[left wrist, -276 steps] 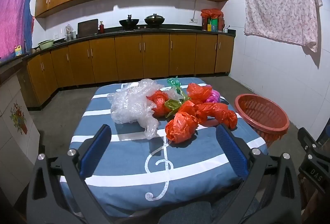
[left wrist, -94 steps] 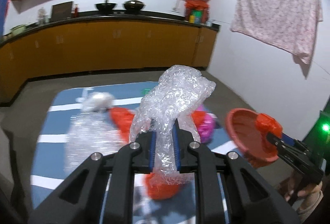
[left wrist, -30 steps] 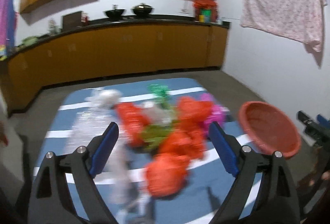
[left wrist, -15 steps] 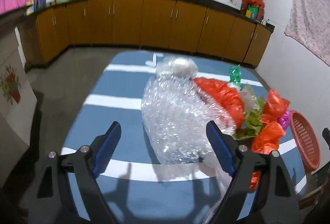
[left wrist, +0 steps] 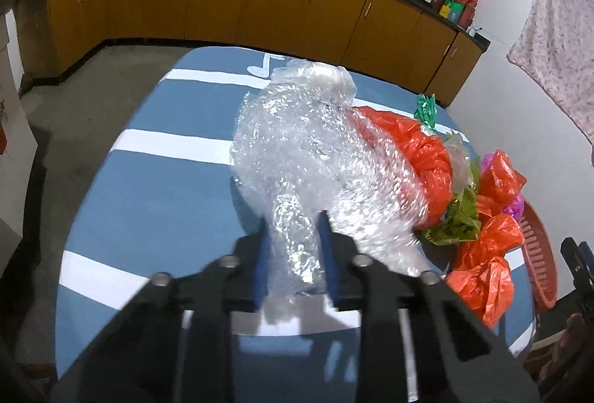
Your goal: Collect trash
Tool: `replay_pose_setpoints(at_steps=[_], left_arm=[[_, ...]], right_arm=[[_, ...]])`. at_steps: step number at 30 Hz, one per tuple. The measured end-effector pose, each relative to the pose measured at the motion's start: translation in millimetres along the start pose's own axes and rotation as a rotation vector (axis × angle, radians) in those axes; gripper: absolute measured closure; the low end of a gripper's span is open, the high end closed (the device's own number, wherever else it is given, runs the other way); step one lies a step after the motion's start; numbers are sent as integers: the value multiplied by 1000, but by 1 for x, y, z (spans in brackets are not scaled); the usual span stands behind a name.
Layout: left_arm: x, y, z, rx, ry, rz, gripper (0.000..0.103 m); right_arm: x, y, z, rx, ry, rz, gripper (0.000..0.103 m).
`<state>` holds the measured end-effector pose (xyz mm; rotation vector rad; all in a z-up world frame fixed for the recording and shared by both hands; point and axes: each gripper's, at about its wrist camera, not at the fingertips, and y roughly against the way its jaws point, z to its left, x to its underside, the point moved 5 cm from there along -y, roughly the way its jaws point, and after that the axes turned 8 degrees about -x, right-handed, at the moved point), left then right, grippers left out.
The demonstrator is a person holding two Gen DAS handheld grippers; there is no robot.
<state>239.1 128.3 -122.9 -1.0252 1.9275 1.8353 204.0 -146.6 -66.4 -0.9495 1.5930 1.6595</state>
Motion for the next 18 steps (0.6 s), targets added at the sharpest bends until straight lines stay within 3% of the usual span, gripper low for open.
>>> replay_pose_setpoints(at_steps=[9,14,18], left_arm=[[-7,32,0,-37,-69,-129,91],[-17,40,3,-42,-64,-161,91],[-20,43,4,-53,-52,-174,91]], right_arm=[[-11,-18,1,-32,-31,4,14],[-13,-39,-9,-45,-99,44,28],[-12,-52,-13,-4,-85,55,29]])
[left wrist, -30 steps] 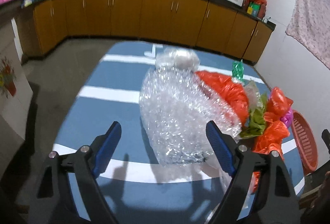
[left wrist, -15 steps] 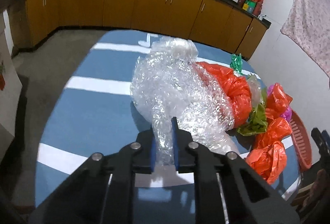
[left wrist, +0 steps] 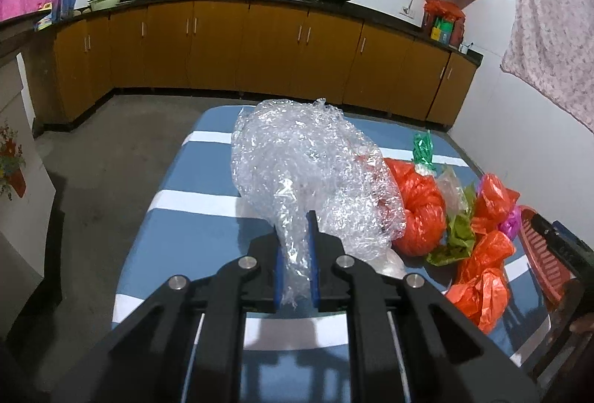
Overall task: Collect trash
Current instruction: 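Grasp the pink plastic bag with the right tool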
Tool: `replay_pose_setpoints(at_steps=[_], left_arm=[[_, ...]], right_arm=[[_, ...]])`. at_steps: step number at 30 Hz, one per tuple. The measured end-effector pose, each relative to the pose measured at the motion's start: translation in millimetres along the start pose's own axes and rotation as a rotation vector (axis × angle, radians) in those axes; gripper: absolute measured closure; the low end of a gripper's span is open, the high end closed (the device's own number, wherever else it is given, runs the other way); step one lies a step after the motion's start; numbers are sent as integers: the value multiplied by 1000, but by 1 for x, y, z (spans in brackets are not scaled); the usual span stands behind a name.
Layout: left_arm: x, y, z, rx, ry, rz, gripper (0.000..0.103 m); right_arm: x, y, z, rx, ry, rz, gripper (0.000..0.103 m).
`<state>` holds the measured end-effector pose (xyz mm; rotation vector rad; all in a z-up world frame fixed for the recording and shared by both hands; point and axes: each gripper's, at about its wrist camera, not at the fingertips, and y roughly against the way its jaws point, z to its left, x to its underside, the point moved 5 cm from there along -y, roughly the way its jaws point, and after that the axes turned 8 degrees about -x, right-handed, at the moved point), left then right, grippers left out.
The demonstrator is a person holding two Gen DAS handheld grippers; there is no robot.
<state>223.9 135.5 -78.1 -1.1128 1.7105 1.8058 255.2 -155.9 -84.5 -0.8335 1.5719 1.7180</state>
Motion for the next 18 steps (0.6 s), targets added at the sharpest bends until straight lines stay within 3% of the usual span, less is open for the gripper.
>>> replay_pose_setpoints(at_steps=[8,18], left_arm=[[-4,-1,-2,-5,1,-11,91],[-7,-3,-7,-4,-5,-21,91]], right_arm=[[2,-41,-10,-4,-52,75,29],[-1,-59,3,-59,-24,103,27]])
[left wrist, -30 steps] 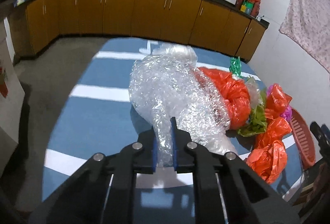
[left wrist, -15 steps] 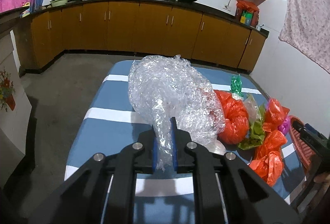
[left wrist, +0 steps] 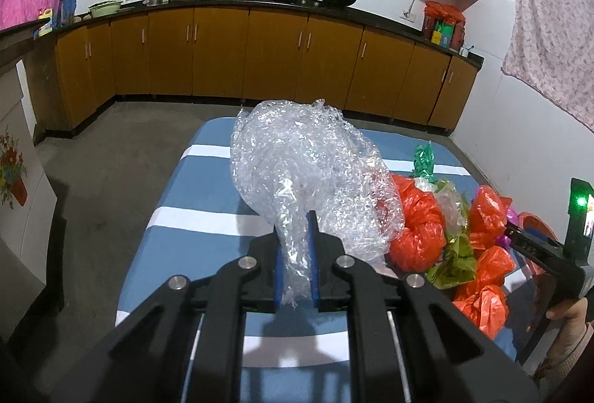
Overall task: Collect trash
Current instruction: 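Grasp the pink plastic bag with the right tool, then drop the bubble wrap and pink bag into the red basket with both tools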
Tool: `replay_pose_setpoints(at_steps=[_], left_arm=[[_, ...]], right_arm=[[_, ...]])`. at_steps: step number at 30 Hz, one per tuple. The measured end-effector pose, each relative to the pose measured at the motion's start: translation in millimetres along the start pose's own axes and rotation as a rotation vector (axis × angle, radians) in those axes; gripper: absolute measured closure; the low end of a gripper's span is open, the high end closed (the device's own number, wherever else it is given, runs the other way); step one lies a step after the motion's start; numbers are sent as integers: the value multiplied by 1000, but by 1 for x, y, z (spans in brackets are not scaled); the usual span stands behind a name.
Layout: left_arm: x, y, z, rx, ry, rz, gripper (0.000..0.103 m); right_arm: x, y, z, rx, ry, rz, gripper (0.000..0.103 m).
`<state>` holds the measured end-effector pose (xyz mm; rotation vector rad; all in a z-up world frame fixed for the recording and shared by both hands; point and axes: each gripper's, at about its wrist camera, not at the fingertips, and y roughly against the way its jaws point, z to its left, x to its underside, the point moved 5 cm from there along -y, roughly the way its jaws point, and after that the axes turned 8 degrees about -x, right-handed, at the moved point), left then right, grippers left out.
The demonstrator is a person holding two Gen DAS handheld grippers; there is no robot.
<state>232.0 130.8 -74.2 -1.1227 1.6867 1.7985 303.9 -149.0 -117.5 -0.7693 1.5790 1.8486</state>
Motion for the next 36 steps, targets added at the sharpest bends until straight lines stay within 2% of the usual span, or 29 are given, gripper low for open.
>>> replay_pose_setpoints(at_steps=[3,6,8,13,28,36], left_arm=[[0,0,-3,6,0,-1,91],[-1,1,-5,11,-4,-2,91],[-2,2,-6,14,-5,-4,91],[-4,5,-7,21,-6,-11,91],[-3,20,-15,67,-33,-31,91],[-4,32,-41,120,-68,-41,91]], right_arm=[[0,-4,6,-19,23,11,27],[3,-8,12,-61,43,30,44],[3,-7,15,-96,52,33,61],[3,3,14,-118,45,23,72],[13,40,-25,-65,15,-21,74],[21,59,-50,-37,-12,-37,74]])
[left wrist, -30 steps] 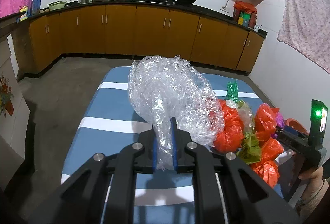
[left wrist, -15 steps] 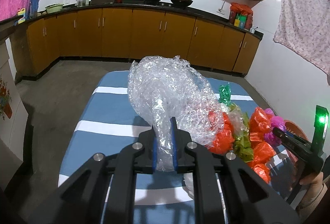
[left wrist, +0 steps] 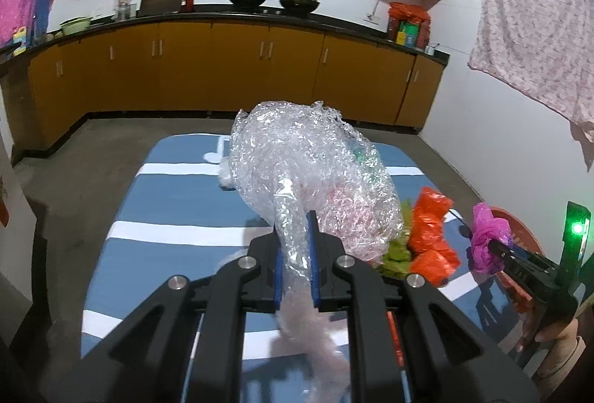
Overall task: Collect trash
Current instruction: 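Drop the bubble wrap and pink bag into the red basket with both tools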
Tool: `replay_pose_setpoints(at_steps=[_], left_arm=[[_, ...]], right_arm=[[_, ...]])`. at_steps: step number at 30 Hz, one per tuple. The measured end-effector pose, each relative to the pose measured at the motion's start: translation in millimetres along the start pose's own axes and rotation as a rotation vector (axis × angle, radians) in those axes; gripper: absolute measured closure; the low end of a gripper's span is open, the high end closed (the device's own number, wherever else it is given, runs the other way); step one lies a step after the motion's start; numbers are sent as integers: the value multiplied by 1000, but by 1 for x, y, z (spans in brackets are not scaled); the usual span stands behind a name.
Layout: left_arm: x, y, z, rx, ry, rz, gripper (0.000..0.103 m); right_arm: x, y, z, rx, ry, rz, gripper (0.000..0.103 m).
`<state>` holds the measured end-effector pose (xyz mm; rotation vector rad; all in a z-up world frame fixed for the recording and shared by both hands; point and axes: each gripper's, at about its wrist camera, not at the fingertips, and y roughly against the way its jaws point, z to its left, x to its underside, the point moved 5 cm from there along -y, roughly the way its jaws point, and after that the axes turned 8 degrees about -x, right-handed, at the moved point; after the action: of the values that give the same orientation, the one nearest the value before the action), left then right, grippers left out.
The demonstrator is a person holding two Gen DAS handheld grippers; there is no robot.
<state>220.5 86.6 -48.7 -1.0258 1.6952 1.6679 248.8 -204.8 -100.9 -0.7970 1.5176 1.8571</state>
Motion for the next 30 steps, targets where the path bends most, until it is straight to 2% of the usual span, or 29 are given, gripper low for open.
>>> replay_pose_setpoints(at_steps=[13,30], left_arm=[[-3,11,-81,133,-92,-12,91],[18,10,-230,330,-247,4,91]], right_arm=[[-6,63,-36,87,-5,-112,74],[-2,102,-110,254,-58,-163,74]])
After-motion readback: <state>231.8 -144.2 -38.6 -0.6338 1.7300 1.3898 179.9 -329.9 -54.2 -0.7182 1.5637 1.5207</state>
